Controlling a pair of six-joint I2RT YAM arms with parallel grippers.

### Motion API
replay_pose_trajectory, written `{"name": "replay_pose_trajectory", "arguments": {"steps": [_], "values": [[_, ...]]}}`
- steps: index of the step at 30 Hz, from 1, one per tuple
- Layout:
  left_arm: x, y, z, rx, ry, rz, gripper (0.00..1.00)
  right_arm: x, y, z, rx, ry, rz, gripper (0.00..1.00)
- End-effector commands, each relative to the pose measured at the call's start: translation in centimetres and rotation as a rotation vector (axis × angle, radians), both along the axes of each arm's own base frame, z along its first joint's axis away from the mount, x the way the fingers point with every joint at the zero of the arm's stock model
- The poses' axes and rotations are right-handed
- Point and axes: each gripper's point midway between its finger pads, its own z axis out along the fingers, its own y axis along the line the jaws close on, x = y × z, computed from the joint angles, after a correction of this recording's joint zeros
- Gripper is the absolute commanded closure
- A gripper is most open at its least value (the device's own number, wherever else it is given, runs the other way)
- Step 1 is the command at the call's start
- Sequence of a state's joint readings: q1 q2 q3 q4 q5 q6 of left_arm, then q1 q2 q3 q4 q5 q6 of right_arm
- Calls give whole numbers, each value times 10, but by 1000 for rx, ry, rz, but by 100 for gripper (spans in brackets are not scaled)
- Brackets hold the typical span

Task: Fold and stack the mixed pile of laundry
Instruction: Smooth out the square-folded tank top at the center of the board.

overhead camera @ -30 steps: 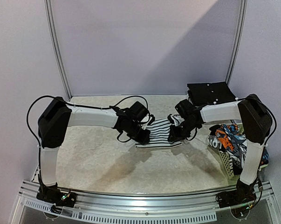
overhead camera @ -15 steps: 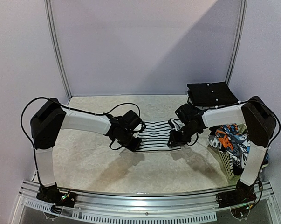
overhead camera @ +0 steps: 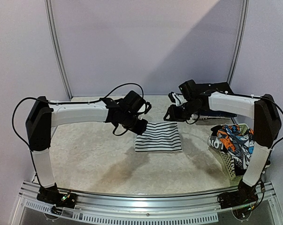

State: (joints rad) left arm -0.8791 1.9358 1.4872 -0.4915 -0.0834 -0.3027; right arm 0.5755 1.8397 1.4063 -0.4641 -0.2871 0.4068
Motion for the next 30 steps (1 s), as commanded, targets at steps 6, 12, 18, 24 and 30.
{"name": "replay_pose_trajectory", "arguments": {"steps": [6, 12, 18, 24, 30], "values": [[6, -22, -46, 9, 47, -14, 83, 41, -12, -61, -72, 96, -12, 67], [1, -11, -72, 45, 70, 7, 83, 60, -23, -97, -101, 144, -36, 68], [-12, 7, -99, 80, 104, 34, 84, 80, -34, -113, -146, 152, -61, 68], [-29, 19, -111, 81, 130, 56, 84, 90, -40, -105, -184, 134, -77, 67], [-23, 14, -66, 48, 55, 50, 82, 82, -40, -56, -173, 54, -86, 64]]}}
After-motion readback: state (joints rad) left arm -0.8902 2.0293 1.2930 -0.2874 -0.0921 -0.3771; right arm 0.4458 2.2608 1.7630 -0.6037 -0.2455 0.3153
